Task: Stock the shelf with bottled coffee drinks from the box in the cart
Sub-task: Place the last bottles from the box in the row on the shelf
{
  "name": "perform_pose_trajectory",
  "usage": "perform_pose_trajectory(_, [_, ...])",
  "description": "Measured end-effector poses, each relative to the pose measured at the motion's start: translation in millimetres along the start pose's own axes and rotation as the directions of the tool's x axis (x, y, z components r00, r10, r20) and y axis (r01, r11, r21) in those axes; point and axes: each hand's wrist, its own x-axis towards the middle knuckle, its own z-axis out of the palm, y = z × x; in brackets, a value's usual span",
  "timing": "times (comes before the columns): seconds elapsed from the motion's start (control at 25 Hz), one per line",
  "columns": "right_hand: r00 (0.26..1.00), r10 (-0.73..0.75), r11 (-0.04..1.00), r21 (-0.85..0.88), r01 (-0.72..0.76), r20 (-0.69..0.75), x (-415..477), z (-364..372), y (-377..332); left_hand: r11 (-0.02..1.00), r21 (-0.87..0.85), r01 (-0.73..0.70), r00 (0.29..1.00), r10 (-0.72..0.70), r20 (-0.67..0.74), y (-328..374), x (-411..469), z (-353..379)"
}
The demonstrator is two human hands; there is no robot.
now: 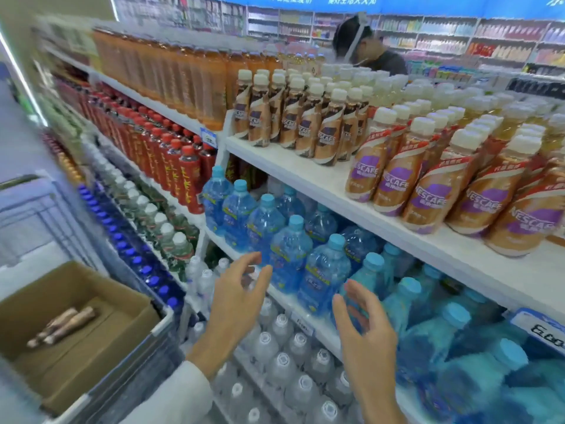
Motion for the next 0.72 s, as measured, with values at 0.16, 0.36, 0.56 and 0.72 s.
perform_pose_trajectory(0.16, [0.954,0.169,0.985,-0.065,-0.157,0.246,-27,52,37,0.981,0.064,0.183,0.976,-0.173,-0.132,-50,-47,-68])
perform_pose_trajectory(0.36, [0.832,0.38,0.924,-0.215,-0.318,0.405,-53,133,79,0.918,0.071,0.391,0.873,-0.345,-0.345,-109,-92,-153])
perform_pose_trajectory(0.56, [0.786,0.362,0.919,-0.333,-0.21,0.502,-79,227,107,0.815,-0.072,0.575,0.699,-0.535,-0.474,-166,-107,-226])
perform_pose_trajectory(0.72, [0.648,0.459,0.866,-0.469,-0.173,0.608,-78,308,109,0.772,-0.114,0.625,0.641,-0.591,-0.489,-201,-102,-273])
